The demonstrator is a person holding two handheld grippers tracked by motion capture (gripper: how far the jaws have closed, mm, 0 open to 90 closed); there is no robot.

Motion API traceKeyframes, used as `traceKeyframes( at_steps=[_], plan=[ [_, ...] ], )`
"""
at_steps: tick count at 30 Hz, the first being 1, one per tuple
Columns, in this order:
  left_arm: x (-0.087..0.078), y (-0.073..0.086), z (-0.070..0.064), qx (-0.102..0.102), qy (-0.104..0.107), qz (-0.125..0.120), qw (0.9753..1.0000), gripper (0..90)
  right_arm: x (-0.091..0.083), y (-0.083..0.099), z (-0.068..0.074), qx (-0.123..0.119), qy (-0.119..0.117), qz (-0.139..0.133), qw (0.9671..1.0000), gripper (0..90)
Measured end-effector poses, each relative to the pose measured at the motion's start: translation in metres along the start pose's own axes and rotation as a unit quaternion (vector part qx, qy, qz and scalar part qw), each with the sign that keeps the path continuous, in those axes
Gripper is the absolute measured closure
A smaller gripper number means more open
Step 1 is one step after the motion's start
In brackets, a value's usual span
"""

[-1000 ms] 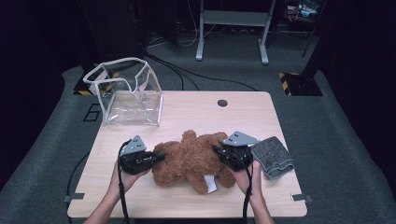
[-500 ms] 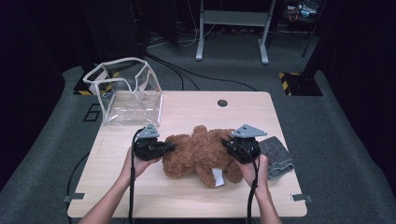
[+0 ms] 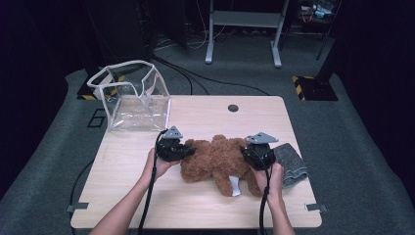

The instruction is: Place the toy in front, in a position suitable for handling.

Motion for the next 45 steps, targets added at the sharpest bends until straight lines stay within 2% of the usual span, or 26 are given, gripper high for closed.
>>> traceKeyframes(
  at_steps=[2,3,8,9,13,15,20,24,28,30,31,34,35,40,45],
  plan=[
    [-0.003,0.000,-0.001,-0.003,0.008,-0.008,0.9999,72.1,0.004,0.004,-0.004,0.007,0.000,-0.001,1.0000,79.9],
    [-0.005,0.001,-0.001,-0.003,0.006,-0.009,0.9999,66.1,0.006,0.006,-0.006,0.008,0.001,0.004,1.0000,79.6],
    [-0.016,0.004,-0.004,-0.002,-0.020,-0.013,0.9997,41.9,0.010,0.010,-0.009,0.018,0.001,0.003,0.9998,74.1],
    [-0.018,0.007,-0.005,-0.005,-0.020,-0.013,0.9997,37.4,0.010,0.010,-0.010,0.020,0.000,0.003,0.9998,69.8],
    [-0.027,0.019,-0.008,-0.004,-0.034,-0.009,0.9994,27.8,0.001,0.008,-0.014,0.035,-0.009,-0.012,0.9993,42.6],
    [-0.033,0.028,-0.009,-0.013,-0.034,-0.014,0.9993,25.1,-0.004,0.010,-0.015,0.043,-0.010,-0.017,0.9989,35.2],
    [-0.041,0.048,-0.008,-0.021,-0.042,-0.013,0.9988,23.3,-0.014,0.020,-0.021,0.050,-0.013,-0.020,0.9985,21.4],
    [-0.045,0.061,-0.009,-0.020,-0.041,-0.007,0.9989,22.7,-0.027,0.029,-0.031,0.059,-0.006,-0.027,0.9979,16.9],
    [-0.040,0.075,-0.020,-0.015,-0.041,-0.002,0.9990,22.8,-0.034,0.042,-0.045,0.076,0.008,-0.025,0.9968,15.8],
    [-0.037,0.082,-0.026,-0.005,-0.040,0.006,0.9992,23.0,-0.033,0.048,-0.051,0.083,0.014,-0.017,0.9963,15.5],
    [-0.034,0.085,-0.028,0.007,-0.047,0.005,0.9988,23.0,-0.033,0.050,-0.054,0.086,0.020,-0.011,0.9960,15.5],
    [-0.027,0.093,-0.033,0.017,-0.058,0.008,0.9982,24.8,-0.031,0.058,-0.063,0.090,0.038,0.003,0.9952,15.5],
    [-0.026,0.094,-0.034,0.017,-0.060,0.011,0.9980,27.1,-0.029,0.061,-0.065,0.096,0.040,0.008,0.9945,15.2],
    [-0.019,0.097,-0.035,0.022,-0.062,0.015,0.9977,27.3,-0.020,0.076,-0.078,0.109,0.067,0.046,0.9907,15.1],
    [-0.015,0.100,-0.031,0.013,-0.060,0.011,0.9980,27.2,-0.013,0.088,-0.093,0.129,0.085,0.063,0.9859,15.1]
  ],
)
Point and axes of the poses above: each handheld gripper's, and its own axes: x roughly forward along the jaws, y roughly out of its underside, z roughly to its left, the point moved 3 cm from there along x, roughly forward along the jaws, and after that the axes turned 13 degrees about -y, right-handed, at the moved point
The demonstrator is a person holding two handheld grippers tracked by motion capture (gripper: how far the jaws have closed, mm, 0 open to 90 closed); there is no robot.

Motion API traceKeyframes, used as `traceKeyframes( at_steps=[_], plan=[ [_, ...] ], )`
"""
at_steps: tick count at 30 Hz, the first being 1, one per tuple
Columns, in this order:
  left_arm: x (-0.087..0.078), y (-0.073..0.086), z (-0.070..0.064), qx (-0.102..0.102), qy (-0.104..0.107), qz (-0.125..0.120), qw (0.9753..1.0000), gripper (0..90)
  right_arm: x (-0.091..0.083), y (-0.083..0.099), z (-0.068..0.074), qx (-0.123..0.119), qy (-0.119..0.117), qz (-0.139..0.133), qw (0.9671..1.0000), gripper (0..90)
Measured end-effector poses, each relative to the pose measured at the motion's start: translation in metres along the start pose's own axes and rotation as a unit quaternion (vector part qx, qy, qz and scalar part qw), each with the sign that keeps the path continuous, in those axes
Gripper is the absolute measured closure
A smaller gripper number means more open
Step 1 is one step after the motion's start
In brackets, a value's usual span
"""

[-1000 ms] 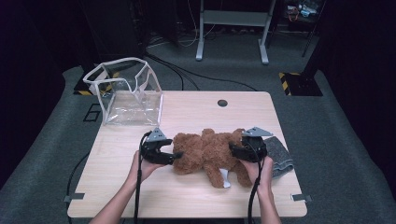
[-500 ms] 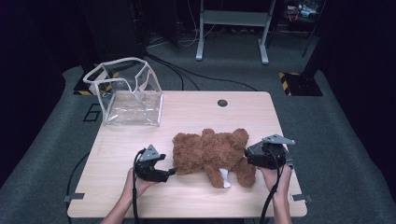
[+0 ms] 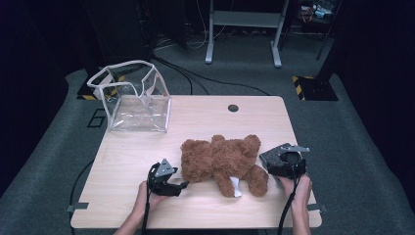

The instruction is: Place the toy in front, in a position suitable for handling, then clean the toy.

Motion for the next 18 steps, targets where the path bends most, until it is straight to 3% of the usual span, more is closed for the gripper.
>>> traceKeyframes(
  at_steps=[5,9,10,15,18],
  plan=[
    [0.004,0.003,-0.001,-0.003,0.006,0.001,1.0000,27.8,0.008,0.003,-0.010,0.006,0.028,0.019,0.9994,14.9],
    [0.007,0.003,-0.005,-0.006,0.013,0.000,0.9999,29.0,0.016,0.005,-0.015,0.010,0.037,0.034,0.9987,14.5],
    [0.008,0.004,-0.005,0.002,0.012,0.000,0.9999,29.7,0.018,0.006,-0.015,0.016,0.036,0.039,0.9984,14.5],
    [0.014,0.004,-0.009,-0.001,0.011,-0.006,0.9999,41.7,0.029,0.013,-0.020,0.030,0.032,0.063,0.9971,14.5],
    [0.015,0.002,-0.009,0.001,0.014,-0.016,0.9998,52.6,0.030,0.015,-0.023,0.048,0.021,0.058,0.9969,15.8]
  ],
)
Point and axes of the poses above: each handheld gripper's, and its own axes: x roughly forward along the jaws, y roughly out of its underside, z roughly to its left, the point moved 3 cm from there along x, roughly forward along the jaws, and after that the axes turned 13 degrees about -y, right-handed, at the moved point
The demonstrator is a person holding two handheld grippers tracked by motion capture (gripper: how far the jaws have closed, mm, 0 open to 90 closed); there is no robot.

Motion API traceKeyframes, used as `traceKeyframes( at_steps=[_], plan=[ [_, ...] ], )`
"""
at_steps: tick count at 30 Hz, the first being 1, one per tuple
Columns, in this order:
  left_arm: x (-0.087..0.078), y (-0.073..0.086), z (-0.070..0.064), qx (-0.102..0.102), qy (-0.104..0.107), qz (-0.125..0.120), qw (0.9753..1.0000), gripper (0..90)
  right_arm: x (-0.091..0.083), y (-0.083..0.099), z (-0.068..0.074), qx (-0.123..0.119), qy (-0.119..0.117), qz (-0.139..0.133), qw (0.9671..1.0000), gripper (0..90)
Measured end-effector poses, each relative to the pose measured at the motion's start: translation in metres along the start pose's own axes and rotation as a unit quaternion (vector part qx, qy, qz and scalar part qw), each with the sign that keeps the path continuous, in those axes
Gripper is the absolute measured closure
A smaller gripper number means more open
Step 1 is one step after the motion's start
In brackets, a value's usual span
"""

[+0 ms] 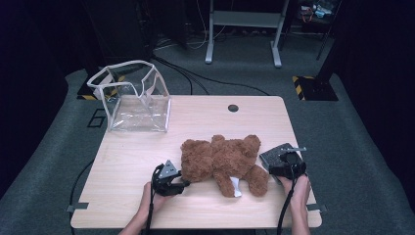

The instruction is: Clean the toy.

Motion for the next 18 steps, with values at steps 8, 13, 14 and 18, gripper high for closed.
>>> traceKeyframes(
  at_steps=[8,13,14,18],
  plan=[
    [0.0060,-0.0053,-0.0021,0.007,0.006,-0.008,0.9999,73.1,-0.0011,0.0037,-0.0023,0.007,-0.014,-0.014,0.9998,24.6],
    [0.0060,-0.0057,0.0013,-0.002,0.010,-0.012,0.9999,80.4,-0.0046,0.0048,-0.0034,0.010,-0.016,-0.020,0.9996,39.0],
    [0.0057,-0.0057,0.0023,0.001,0.011,-0.011,0.9999,81.6,-0.0051,0.0048,-0.0038,0.008,-0.018,-0.021,0.9996,42.1],
    [0.0050,-0.0055,0.0007,0.003,0.007,-0.018,0.9998,84.1,-0.0064,0.0053,-0.0046,0.004,-0.018,-0.028,0.9994,54.4]
  ],
)
Point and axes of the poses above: each handheld gripper's, and its own axes: x roughly forward along the jaws, y roughly out of its underside, z roughly to its left, the point moved 3 cm from there along x, roughly forward along the jaws, and after that the axes turned 13 degrees about -y, right-handed, at the moved point
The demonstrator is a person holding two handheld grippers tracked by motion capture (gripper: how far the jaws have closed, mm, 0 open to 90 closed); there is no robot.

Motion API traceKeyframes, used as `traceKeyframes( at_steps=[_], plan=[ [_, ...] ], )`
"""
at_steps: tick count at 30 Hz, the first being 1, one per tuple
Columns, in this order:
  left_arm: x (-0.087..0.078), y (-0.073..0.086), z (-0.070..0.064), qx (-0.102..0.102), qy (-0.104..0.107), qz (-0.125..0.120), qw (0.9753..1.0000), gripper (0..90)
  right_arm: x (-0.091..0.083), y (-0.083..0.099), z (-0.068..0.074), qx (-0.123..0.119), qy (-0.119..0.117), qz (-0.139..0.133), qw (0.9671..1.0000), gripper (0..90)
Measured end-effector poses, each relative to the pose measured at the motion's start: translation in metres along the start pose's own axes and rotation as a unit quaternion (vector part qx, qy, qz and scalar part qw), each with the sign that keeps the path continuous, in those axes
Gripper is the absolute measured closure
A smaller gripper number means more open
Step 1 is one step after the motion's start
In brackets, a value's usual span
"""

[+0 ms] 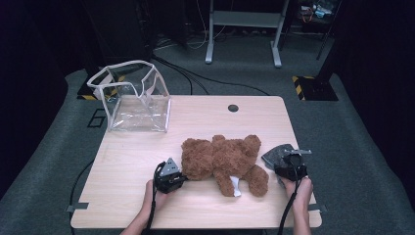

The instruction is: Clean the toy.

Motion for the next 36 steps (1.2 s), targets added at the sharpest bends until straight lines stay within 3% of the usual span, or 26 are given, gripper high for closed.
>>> traceKeyframes(
  at_steps=[5,10,16,20,28,36],
  plan=[
    [-0.001,0.000,0.001,-0.008,0.008,-0.004,0.9999,84.6,-0.001,0.001,-0.001,-0.003,-0.001,-0.009,1.0000,66.0],
    [-0.003,0.000,0.003,-0.018,0.002,-0.016,0.9997,84.6,-0.001,0.002,-0.001,-0.003,-0.001,-0.018,0.9998,70.1],
    [-0.003,0.000,0.004,-0.023,0.005,-0.021,0.9995,84.5,-0.004,0.001,-0.002,-0.002,-0.001,-0.021,0.9998,71.7],
    [-0.003,0.000,0.005,-0.025,0.004,-0.023,0.9994,84.4,-0.009,0.001,-0.002,0.012,-0.009,-0.033,0.9993,72.2],
    [-0.002,-0.001,0.004,-0.022,0.002,-0.024,0.9994,84.2,-0.022,-0.008,0.000,-0.006,-0.019,-0.058,0.9981,72.5],
    [-0.003,0.000,0.003,-0.017,-0.002,-0.026,0.9995,84.1,-0.035,-0.028,0.012,-0.021,-0.029,-0.079,0.9962,72.5]
  ],
)
Point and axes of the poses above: each handheld gripper's, and its own axes: x roughly forward along the jaws, y roughly out of its underside, z roughly to its left, the point moved 3 cm from there along x, roughly forward along the jaws, and after that the axes turned 13 degrees about -y, right-handed, at the moved point
